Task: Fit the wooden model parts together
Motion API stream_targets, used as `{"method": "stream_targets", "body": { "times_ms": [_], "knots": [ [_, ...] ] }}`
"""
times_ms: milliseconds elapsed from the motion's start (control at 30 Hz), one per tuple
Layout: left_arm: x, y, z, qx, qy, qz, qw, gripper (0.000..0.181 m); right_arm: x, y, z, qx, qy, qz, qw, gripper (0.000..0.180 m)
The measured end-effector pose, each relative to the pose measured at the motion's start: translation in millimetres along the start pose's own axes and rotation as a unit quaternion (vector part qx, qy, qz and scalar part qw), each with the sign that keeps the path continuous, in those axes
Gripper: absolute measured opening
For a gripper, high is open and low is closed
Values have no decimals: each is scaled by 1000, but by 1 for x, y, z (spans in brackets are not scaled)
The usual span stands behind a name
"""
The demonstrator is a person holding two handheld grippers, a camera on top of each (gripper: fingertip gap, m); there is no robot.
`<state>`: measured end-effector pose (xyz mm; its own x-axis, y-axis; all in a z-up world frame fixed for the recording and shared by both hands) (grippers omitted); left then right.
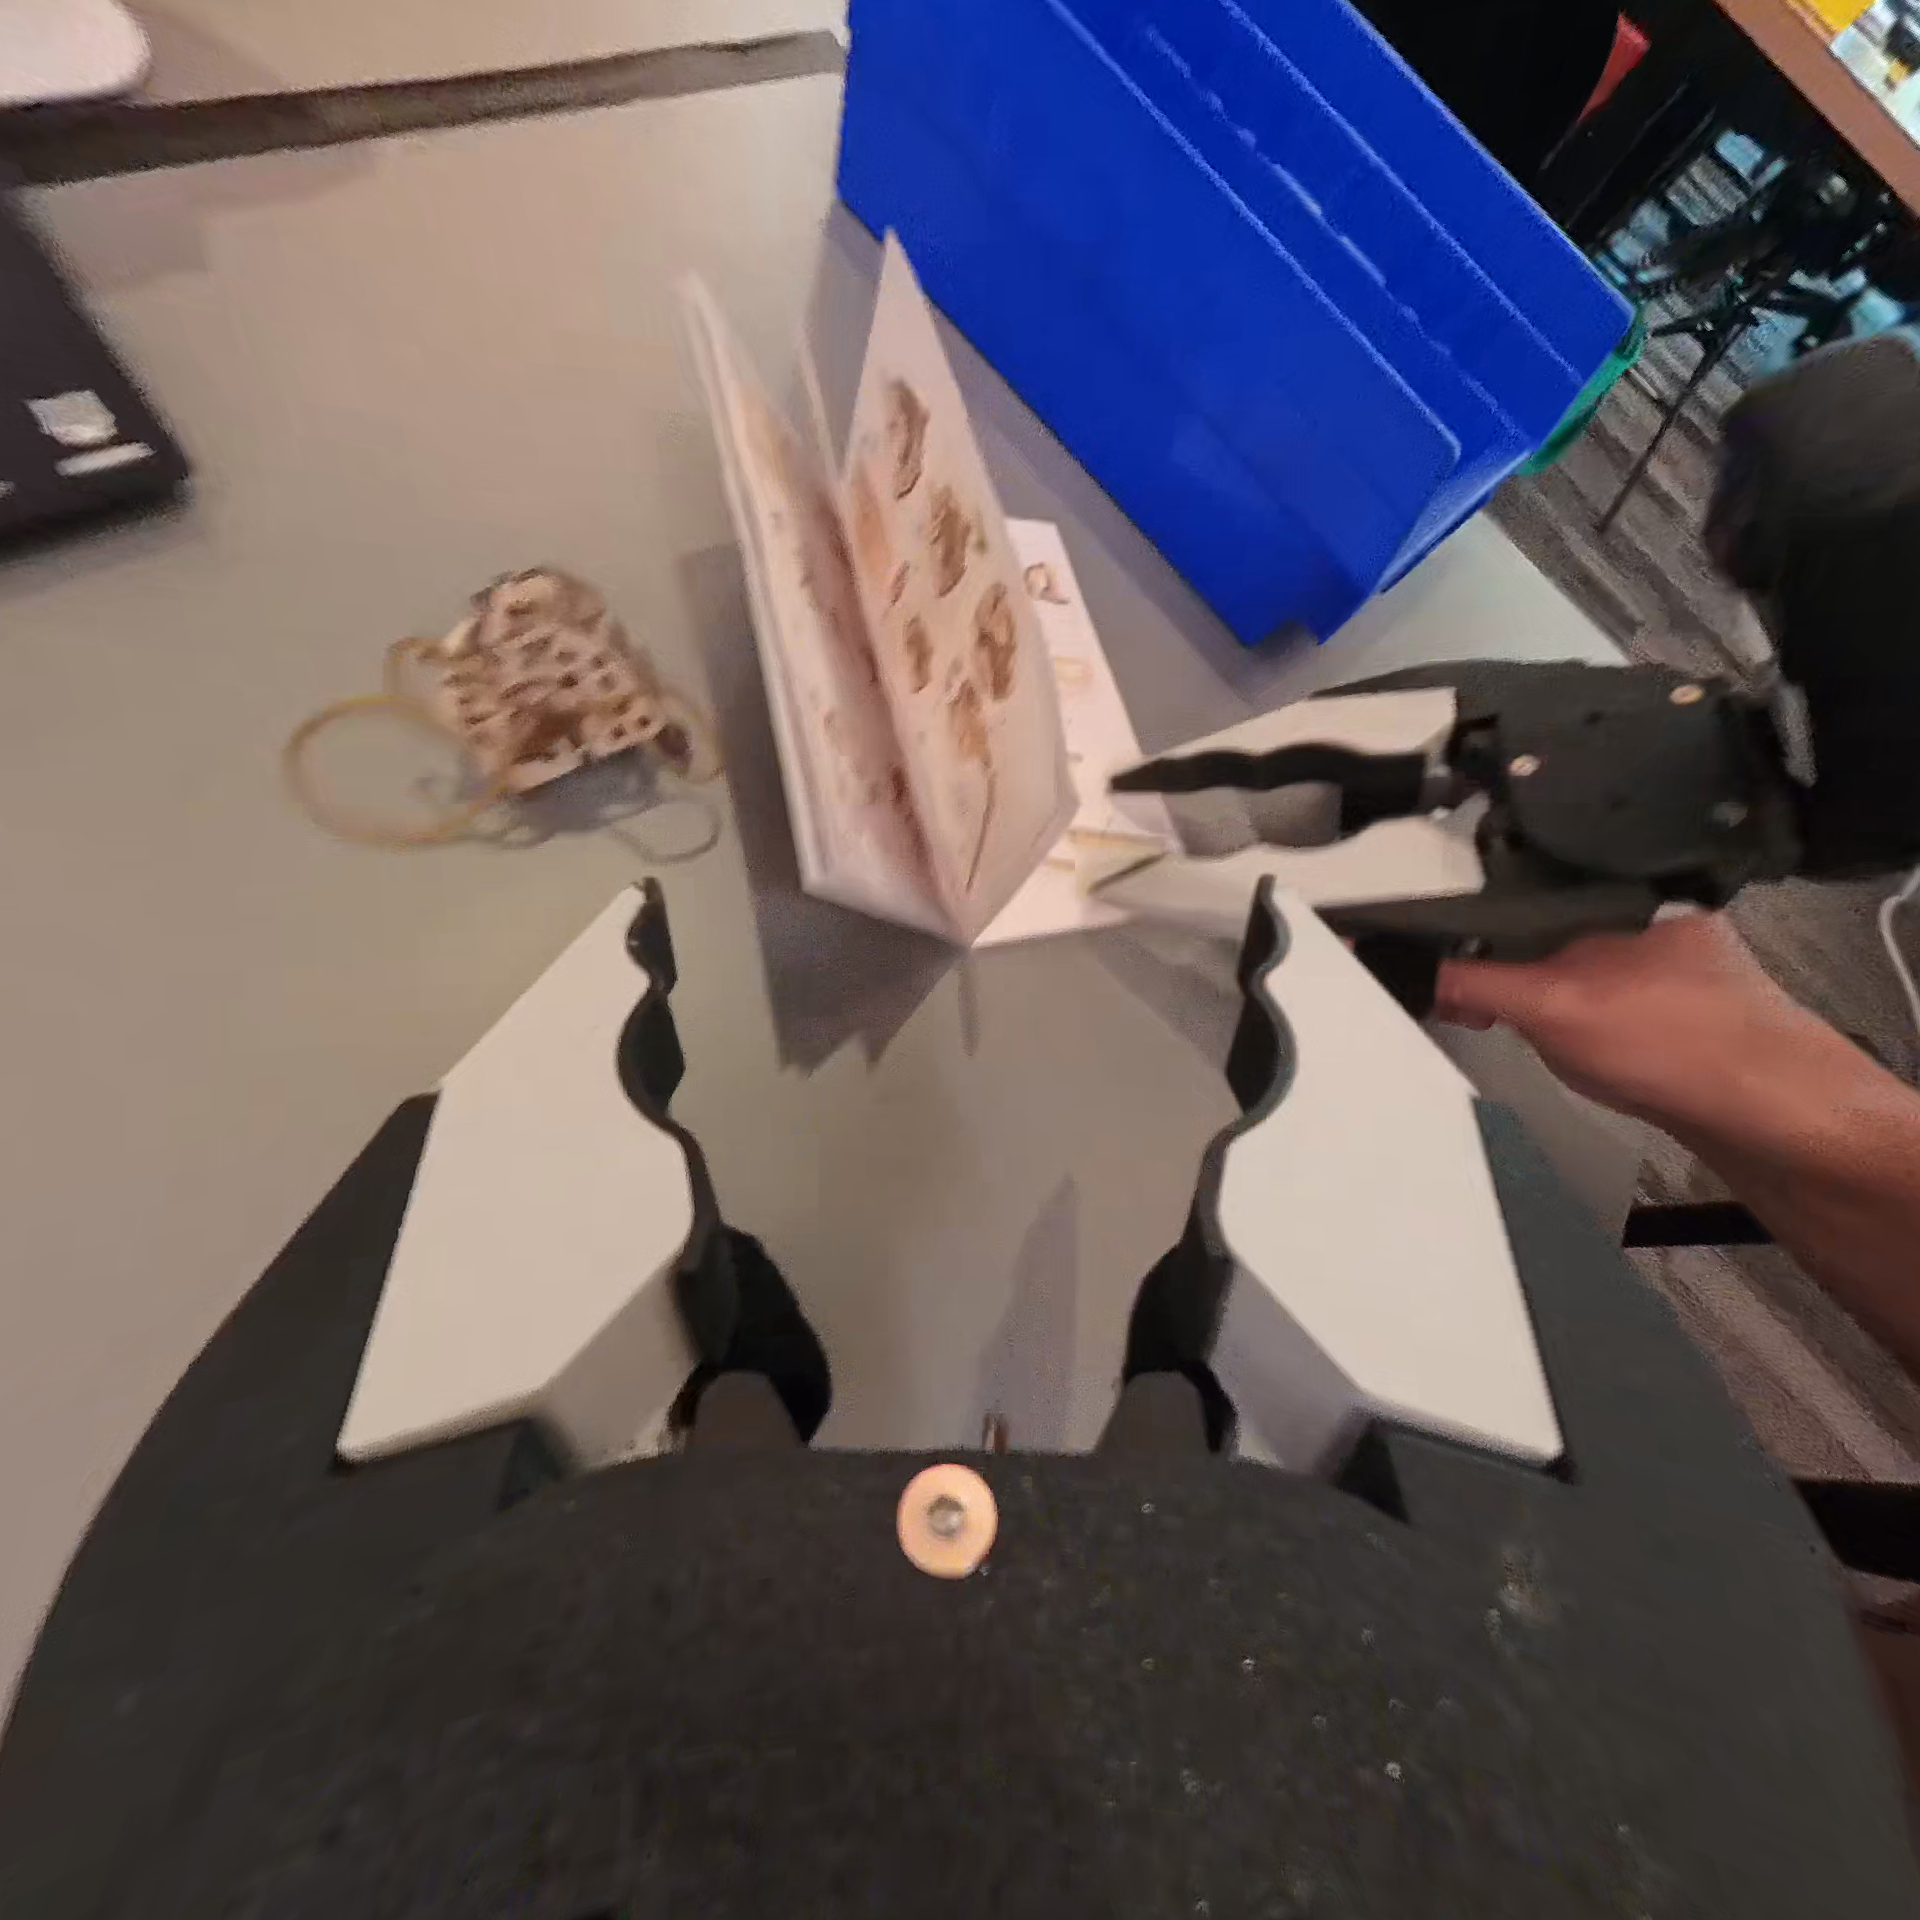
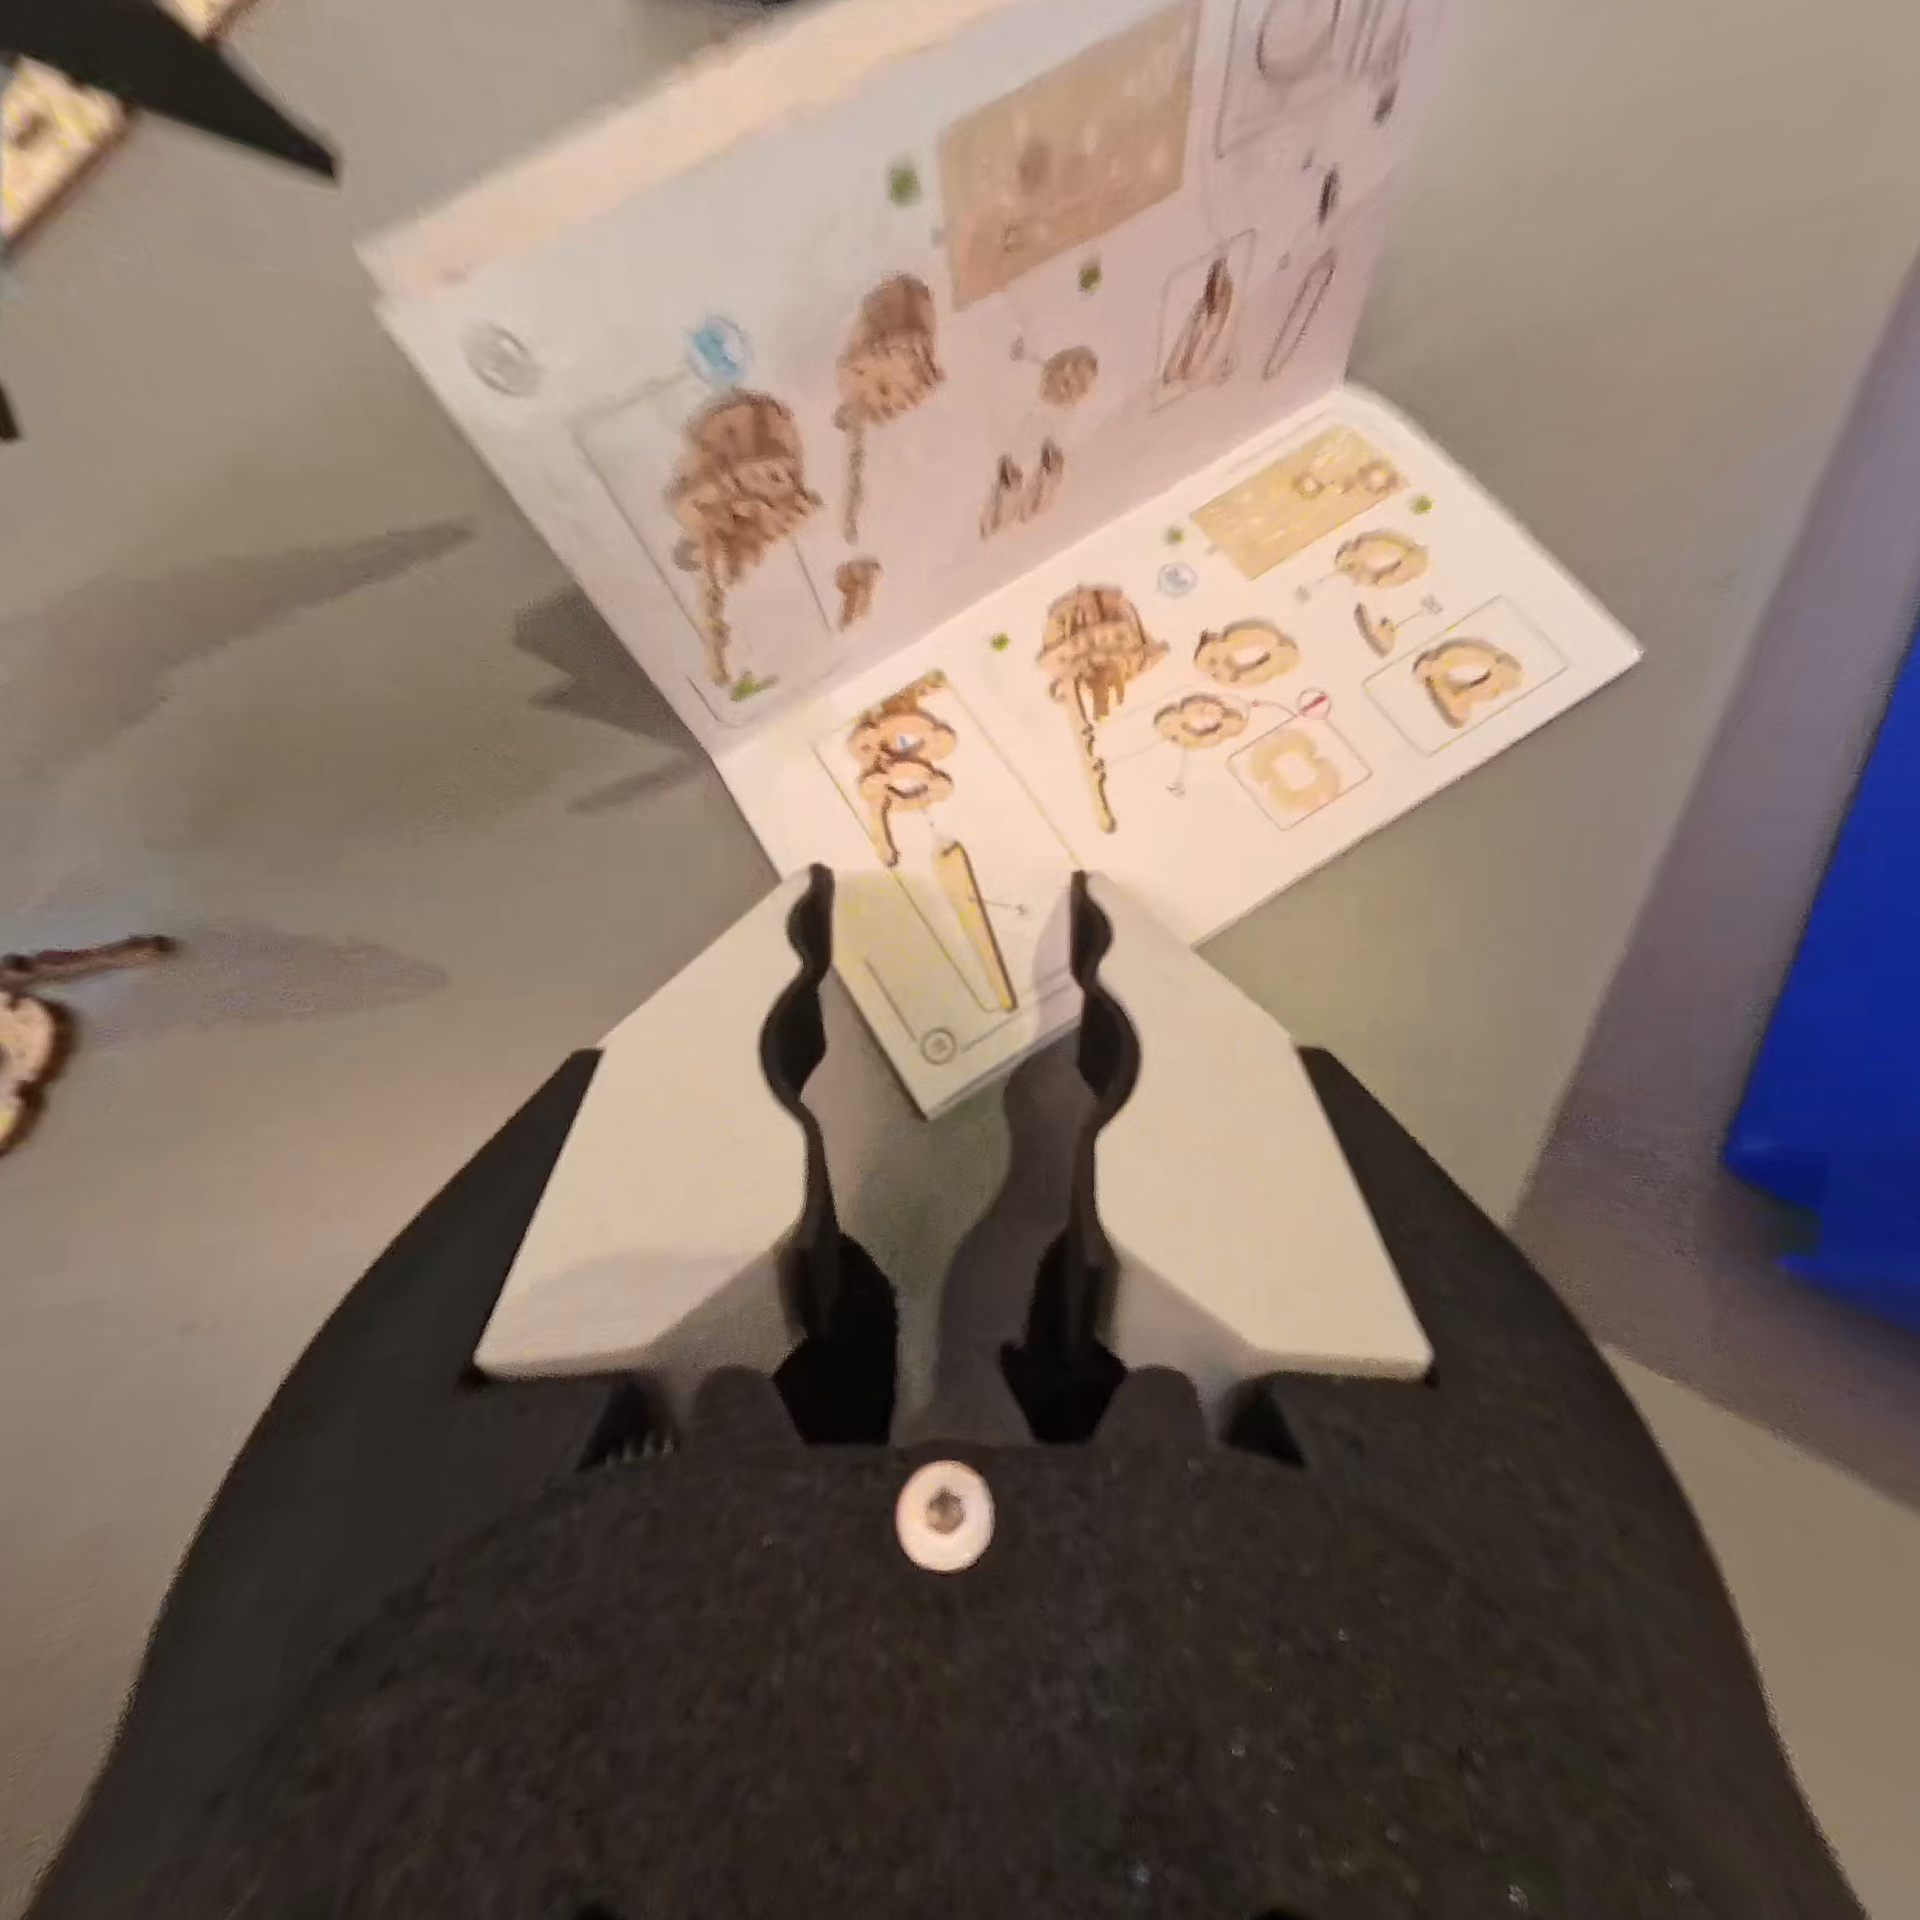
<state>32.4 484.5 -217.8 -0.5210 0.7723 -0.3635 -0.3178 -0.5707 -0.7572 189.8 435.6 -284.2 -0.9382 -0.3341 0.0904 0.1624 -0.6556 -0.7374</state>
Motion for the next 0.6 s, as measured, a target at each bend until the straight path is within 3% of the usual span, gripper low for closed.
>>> {"method": "stream_targets", "body": {
  "times_ms": [67, 100, 200, 233, 600],
  "knots": [
    [-5, -6, -32, 39, 13, 17, 999, 103, -5, 2, 1, 7, -11, -1, 1000, 43],
    [-4, -4, -45, 70, 11, 28, 997, 91, -7, 5, 4, 7, -8, 5, 1000, 38],
    [-4, 3, -64, 124, 22, 66, 990, 35, -12, 12, 10, 11, 11, 45, 999, 32],
    [-9, 5, -64, 120, 44, 76, 989, 4, -13, 14, 12, 13, 14, 59, 998, 31],
    [-19, 52, -43, 170, 53, 134, 975, 0, -20, 29, 29, 15, -26, 75, 997, 27]
  ]
}}
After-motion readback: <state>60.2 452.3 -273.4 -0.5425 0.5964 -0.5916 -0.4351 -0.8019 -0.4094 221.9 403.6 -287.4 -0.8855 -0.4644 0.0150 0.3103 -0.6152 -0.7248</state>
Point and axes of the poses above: each gripper's, where its closed fingertips meet, z back along the fingers, y out of its underside, x = y × z across the jaws, the point moved 6 cm from there along z, back along the fingers, and after that the axes turned 1 degree about y, right-handed, at the moved point
